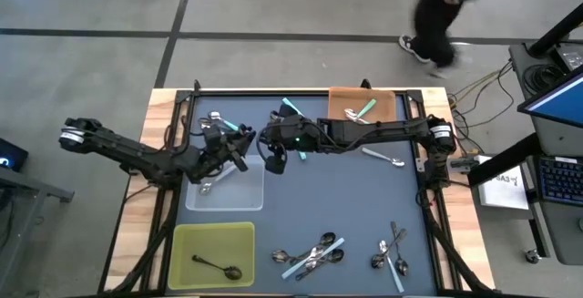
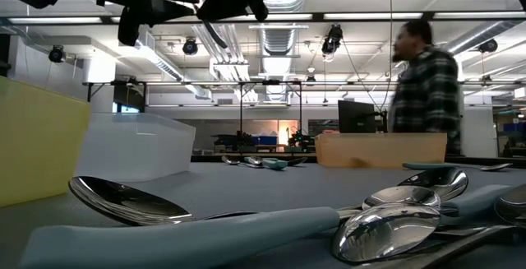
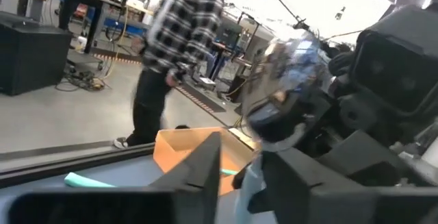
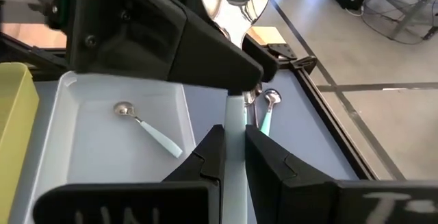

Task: Sort silverware by color (type)
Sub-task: Put the light blue spoon into the white bin, then put the black spoon into the yellow bin

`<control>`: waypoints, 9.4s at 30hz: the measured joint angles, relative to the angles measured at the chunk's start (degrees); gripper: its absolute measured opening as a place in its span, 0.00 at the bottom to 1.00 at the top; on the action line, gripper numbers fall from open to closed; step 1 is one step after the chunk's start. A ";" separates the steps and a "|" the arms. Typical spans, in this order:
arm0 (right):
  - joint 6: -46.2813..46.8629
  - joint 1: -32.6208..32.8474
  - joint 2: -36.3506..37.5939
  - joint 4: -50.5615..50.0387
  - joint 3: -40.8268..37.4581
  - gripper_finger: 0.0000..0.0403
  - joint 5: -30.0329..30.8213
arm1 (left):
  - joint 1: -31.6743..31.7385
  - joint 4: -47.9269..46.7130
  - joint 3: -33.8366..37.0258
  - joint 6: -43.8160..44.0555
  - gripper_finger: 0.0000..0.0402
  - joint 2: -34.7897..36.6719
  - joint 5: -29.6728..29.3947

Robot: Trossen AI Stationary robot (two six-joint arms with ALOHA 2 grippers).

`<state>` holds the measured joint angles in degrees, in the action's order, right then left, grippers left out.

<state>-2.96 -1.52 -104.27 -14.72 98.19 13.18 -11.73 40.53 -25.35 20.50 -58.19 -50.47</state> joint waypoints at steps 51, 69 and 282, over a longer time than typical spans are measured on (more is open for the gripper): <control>64.77 20.10 -2.79 -39.69 -5.80 0.32 -8.58 | -0.31 -99.57 -18.54 13.10 0.12 13.32 41.17; 76.92 29.46 -13.48 -28.08 -5.79 0.29 -22.04 | -2.52 -83.84 -14.11 8.98 0.25 14.61 46.78; 74.42 26.32 -20.91 -24.19 2.78 0.37 -16.68 | -21.73 -111.08 -17.26 37.55 0.34 10.80 22.42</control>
<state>71.46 24.80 -125.18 -38.90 100.97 -3.50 -33.45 -70.54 -42.61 58.05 -47.39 -28.05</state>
